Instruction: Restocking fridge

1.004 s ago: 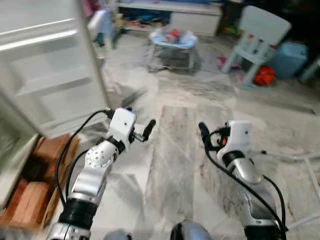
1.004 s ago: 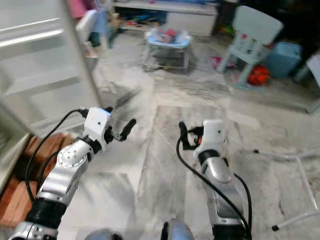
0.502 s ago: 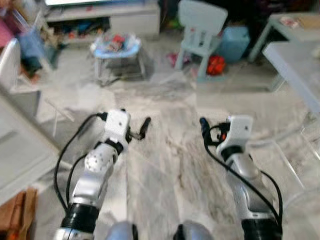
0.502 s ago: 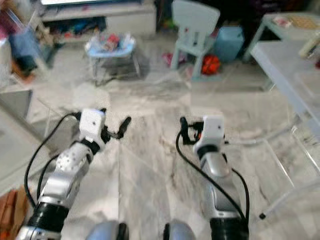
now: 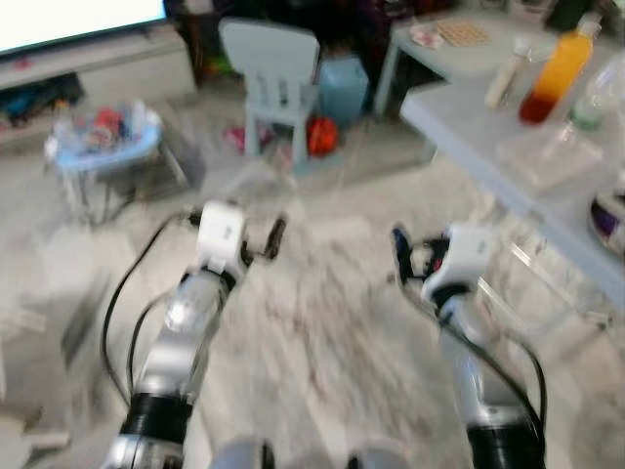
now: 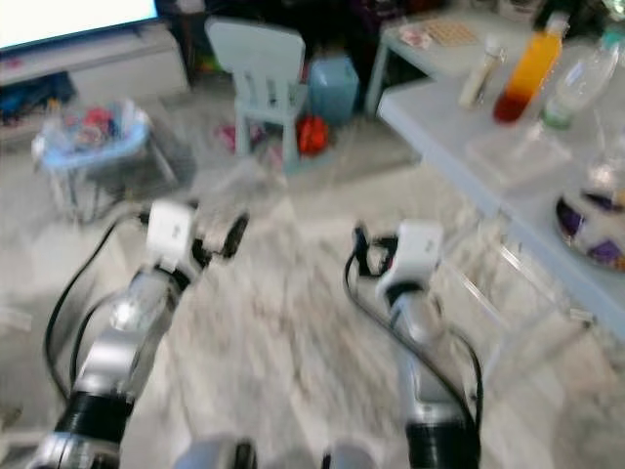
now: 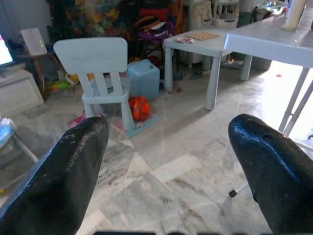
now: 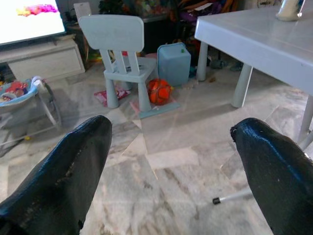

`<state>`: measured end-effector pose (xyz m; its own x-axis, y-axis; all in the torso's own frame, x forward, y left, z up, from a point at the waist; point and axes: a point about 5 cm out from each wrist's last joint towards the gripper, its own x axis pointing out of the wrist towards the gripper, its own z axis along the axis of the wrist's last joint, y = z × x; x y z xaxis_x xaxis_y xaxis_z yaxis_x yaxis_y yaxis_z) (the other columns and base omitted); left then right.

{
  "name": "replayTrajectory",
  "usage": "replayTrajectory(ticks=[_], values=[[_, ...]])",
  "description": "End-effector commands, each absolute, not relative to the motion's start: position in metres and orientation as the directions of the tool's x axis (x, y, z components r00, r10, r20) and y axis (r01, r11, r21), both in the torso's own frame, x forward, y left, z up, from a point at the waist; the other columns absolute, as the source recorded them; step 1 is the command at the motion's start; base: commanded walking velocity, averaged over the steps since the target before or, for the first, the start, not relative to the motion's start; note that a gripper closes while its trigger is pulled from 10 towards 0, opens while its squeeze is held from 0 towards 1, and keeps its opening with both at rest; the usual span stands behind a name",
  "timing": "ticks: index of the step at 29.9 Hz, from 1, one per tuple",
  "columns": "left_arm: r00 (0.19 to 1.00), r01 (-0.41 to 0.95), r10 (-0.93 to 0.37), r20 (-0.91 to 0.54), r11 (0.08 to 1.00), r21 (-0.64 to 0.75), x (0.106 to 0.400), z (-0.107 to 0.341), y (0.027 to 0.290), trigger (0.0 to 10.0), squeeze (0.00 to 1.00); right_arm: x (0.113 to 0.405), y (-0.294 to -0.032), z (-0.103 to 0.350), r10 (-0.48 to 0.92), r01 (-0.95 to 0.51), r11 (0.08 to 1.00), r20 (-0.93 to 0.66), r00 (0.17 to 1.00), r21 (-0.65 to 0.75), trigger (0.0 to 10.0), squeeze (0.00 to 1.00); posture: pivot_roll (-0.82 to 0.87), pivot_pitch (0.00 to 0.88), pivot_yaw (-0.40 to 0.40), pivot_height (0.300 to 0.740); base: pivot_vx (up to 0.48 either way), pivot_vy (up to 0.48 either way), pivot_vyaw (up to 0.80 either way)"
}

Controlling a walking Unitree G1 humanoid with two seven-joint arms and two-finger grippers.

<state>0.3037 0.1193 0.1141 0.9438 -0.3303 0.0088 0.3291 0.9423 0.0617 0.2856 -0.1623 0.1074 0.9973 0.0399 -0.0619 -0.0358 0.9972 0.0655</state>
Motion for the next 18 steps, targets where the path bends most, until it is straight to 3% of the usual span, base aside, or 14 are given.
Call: replayTrajectory(ticks=[1,9,18], values=[[0.934,0.355,-0.357,0.003,0.930,0.089,0.2997,0.1113,0.1117,10.0,0.00,0.2849,-0.1675,0.1048,0.015,-0.010,0.998,-0.072,0.997,0.065,10.0,0.00,0.02,0.066,0.002,0.740,0.382,0.000,0.00],[0.928,0.370,-0.372,0.012,0.924,0.097,0.2984,0.1112,0.1087,10.0,0.00,0.2835,-0.1674,0.1013,-0.004,0.010,0.998,-0.089,0.996,0.068,10.0,0.00,0.02,0.069,0.003,0.740,0.048,0.000,-0.68],[0.922,0.383,-0.387,0.022,0.919,0.095,0.2969,0.1123,0.1080,10.0,0.00,0.2821,-0.1656,0.1002,-0.006,0.012,0.997,-0.089,0.996,0.073,10.0,0.00,0.02,0.072,0.002,0.740,0.316,0.000,-0.77]])
